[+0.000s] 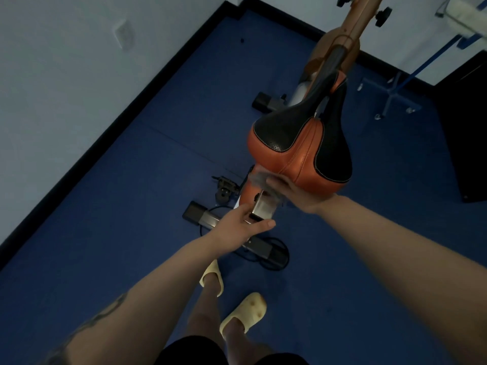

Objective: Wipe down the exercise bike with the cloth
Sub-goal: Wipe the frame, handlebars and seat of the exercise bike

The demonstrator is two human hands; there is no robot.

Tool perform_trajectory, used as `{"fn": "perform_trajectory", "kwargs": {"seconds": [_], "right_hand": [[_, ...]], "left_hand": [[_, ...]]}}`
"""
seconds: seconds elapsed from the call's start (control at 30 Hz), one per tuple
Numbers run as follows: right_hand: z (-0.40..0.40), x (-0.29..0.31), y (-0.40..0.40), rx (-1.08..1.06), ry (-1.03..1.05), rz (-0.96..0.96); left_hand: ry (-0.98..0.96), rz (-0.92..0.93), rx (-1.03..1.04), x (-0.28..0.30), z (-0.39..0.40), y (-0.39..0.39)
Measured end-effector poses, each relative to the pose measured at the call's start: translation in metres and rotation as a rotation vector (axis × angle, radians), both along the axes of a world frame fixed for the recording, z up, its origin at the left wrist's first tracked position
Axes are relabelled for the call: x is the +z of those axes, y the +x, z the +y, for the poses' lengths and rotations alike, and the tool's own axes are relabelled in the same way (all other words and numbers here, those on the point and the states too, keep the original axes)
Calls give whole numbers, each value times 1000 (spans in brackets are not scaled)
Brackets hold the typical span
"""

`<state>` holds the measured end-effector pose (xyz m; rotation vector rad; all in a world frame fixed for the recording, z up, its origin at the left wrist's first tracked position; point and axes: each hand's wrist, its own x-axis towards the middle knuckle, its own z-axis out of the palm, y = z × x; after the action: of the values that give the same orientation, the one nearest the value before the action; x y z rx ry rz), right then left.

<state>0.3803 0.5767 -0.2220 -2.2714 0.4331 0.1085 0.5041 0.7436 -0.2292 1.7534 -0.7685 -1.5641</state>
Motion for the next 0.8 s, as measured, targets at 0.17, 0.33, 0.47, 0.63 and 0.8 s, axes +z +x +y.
{"fn": "perform_trajectory", "kwargs": {"seconds": [0.17,0.33,0.47,0.63,0.8], "right_hand": [[30,1,5,48,-230,98],[14,2,-2,-145,-16,10],[41,1,2,-13,-289,53],[30,7,0,-316,43,-9],[61,13,15,-364,-74,17]], "left_hand": [[-30,5,-10,3,-1,1],[19,21,24,7,-4,3],[-6,-23,-3,10,-2,6],[13,-40,28,17,5,7],[-14,-32,83,31,13,4]]}}
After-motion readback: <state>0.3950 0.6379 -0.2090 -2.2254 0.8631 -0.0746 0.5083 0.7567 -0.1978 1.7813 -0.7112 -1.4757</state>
